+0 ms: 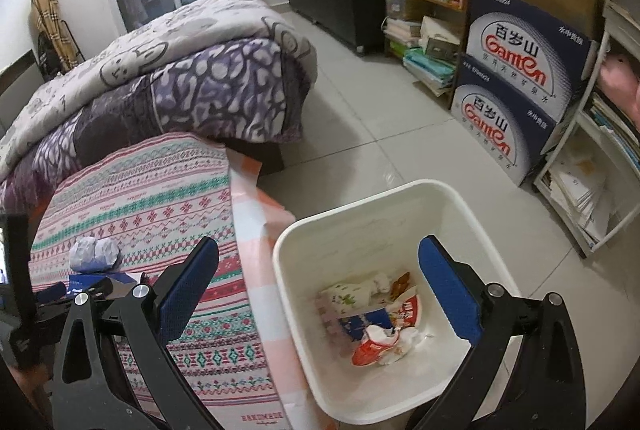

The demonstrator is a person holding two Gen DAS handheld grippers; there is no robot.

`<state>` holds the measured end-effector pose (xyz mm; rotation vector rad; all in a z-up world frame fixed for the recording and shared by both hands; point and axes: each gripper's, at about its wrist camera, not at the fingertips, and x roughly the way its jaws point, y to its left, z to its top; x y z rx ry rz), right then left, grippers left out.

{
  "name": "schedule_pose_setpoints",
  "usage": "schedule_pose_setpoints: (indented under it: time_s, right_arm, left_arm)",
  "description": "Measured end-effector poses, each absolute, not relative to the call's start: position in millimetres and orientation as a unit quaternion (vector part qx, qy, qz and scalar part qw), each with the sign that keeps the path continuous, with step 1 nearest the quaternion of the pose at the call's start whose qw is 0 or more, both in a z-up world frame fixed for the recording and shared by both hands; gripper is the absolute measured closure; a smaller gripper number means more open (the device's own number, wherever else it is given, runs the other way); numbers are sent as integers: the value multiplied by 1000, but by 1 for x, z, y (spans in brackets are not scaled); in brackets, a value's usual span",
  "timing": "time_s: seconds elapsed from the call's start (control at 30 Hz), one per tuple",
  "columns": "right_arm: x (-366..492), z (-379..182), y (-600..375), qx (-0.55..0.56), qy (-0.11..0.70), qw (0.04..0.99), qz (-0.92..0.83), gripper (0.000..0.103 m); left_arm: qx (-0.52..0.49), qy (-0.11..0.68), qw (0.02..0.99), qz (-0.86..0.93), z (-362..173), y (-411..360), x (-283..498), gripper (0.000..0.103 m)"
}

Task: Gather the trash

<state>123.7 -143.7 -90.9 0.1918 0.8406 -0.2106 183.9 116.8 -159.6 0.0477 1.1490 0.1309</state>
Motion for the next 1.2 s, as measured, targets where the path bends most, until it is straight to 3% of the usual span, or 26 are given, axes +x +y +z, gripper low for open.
schedule_pose_setpoints:
  time_s: [0.53,0.7,0.8,0.9,0.97,1.0,1.03,1.07,1.1,1.2]
  right_arm:
    - [138,-109,-115,69,438,893,-78,7]
    - [141,-113,-98,66,442,892,-65,7]
    - [141,-115,-83,58,444,892,-55,7]
    - [143,-118,-66,48,448,892,-44,7]
    - [143,-121,-57,44,451,891,-37,7]
    - [142,-122,-52,42,452,890,-32,7]
    - [142,-123,-48,40,453,890,-29,7]
    - [141,-123,-43,36,453,891,-25,7]
    - [141,-123,-41,33,452,891,-22,7]
    - [141,-123,-35,21,452,892,-18,7]
  left_arm:
    - [43,563,824,53,-186,146,195,7]
    - [37,537,842,34,-168,150,182,54]
    - [36,517,855,27,-154,155,173,68]
    - [33,505,862,20,-143,164,165,75]
    - [23,507,861,5,-141,172,161,72]
    - [18,508,861,1,-141,175,160,64]
    - [12,510,860,1,-142,181,159,53]
    - [13,511,860,12,-145,185,159,28]
    - [15,510,860,20,-147,188,159,19]
    - [10,511,859,30,-152,200,161,16]
